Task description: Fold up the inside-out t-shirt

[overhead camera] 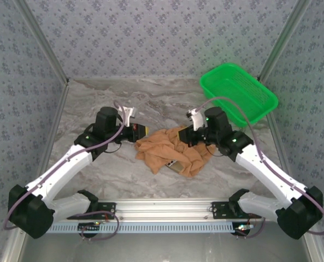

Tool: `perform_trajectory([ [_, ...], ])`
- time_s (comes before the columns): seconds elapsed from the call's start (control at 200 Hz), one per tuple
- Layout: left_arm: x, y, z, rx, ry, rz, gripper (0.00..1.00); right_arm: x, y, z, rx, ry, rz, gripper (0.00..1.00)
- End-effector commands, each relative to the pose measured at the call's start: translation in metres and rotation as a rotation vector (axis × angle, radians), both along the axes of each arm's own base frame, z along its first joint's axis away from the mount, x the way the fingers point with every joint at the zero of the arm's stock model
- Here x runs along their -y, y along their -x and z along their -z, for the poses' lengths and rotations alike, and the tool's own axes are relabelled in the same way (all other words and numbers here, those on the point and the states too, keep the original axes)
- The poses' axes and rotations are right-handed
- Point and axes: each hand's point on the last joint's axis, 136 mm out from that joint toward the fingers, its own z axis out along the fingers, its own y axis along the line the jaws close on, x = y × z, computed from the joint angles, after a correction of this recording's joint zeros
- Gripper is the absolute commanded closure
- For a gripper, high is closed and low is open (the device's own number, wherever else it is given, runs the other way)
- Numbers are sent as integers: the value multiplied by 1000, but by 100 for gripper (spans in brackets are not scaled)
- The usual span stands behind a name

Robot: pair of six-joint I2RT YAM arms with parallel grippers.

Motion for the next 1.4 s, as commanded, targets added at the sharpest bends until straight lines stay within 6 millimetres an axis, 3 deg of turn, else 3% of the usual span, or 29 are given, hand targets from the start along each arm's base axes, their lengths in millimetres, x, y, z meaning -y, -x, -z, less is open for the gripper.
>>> perform_trajectory([
  [0.0,-2,-3,-13,33,-19,-30,100,-19,-7,20,20,46,-12,80],
  [0.09,-40,-21,13,6,-178,-233,100,-33,-11,34,20,77,-13,76],
  [0.13,-58,-28,25,-19,-224,-316,95,-40,-15,39,21,81,1,73],
  [0.265,-97,-47,61,-127,-208,-481,84,-82,-26,55,-15,36,-2,68],
  [0.325,-107,-52,71,-164,-186,-518,81,-103,-27,65,3,77,-21,62],
  [0.48,-132,-55,85,-170,-218,-602,77,-126,-35,99,51,297,-45,45],
  [0.52,-139,-55,88,-171,-229,-622,76,-136,-38,97,66,321,-55,42],
  [0.645,-154,-54,94,-180,-240,-665,76,-137,-41,118,66,460,-54,33],
  [0.769,-156,-53,96,-177,-231,-669,75,-131,-41,133,44,552,-65,33],
  [0.954,-153,-52,100,-187,-229,-649,75,-143,-39,144,-21,565,-124,42],
  [1.144,-152,-50,103,-195,-227,-640,75,-145,-40,145,-37,560,-131,67],
  [1.279,-150,-47,106,-207,-222,-628,75,-138,-41,130,-14,548,-117,92],
  [1.344,-145,-45,107,-218,-209,-610,74,-132,-37,119,-1,520,-116,100],
  [1.399,-141,-43,108,-226,-192,-589,73,-125,-31,111,-2,489,-125,100],
])
